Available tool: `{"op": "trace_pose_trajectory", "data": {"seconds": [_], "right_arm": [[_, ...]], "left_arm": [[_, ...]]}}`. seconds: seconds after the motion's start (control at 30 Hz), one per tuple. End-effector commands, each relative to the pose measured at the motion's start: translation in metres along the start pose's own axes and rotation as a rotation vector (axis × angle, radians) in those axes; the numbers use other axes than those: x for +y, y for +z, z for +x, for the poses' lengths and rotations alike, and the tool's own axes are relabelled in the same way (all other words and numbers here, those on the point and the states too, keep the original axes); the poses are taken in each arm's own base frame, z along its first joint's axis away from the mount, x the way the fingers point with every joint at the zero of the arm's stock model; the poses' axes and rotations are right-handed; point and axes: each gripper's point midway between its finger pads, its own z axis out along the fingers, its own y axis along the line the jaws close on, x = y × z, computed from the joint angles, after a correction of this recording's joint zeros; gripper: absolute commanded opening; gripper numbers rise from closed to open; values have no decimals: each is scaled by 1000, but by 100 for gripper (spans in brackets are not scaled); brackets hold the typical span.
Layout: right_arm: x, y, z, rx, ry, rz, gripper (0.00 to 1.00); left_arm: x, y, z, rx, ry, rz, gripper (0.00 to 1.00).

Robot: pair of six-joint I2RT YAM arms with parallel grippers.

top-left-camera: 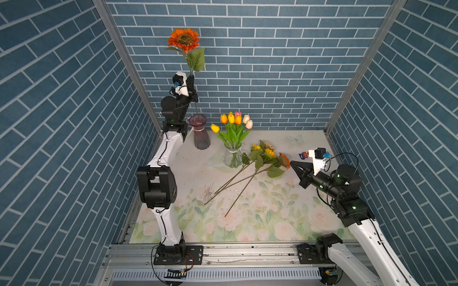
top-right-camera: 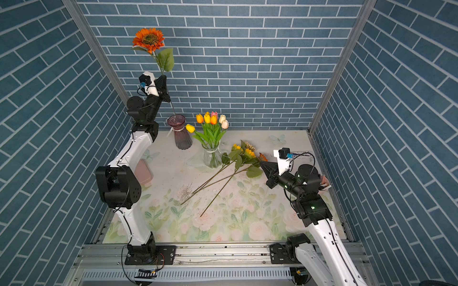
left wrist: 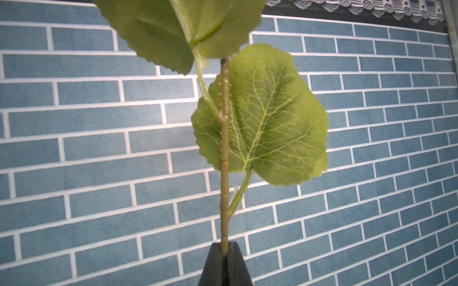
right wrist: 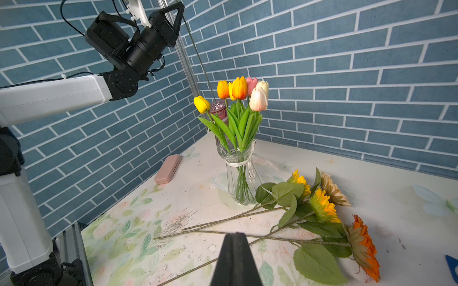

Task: Arrange the flowers in different vases according to their variety
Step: Insert the flower into the vase.

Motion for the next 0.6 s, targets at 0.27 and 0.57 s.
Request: {"op": "trace_pose_trajectory", "data": {"seconds": [0.27, 0.57], "right_arm": [[9, 2, -19, -43, -52, -45, 0], [12, -4, -21, -50, -54, -45, 0]], "left_arm": [[6, -45, 86, 130, -75, -56, 0], [-7, -61, 129, 330, -129, -13, 32]]}}
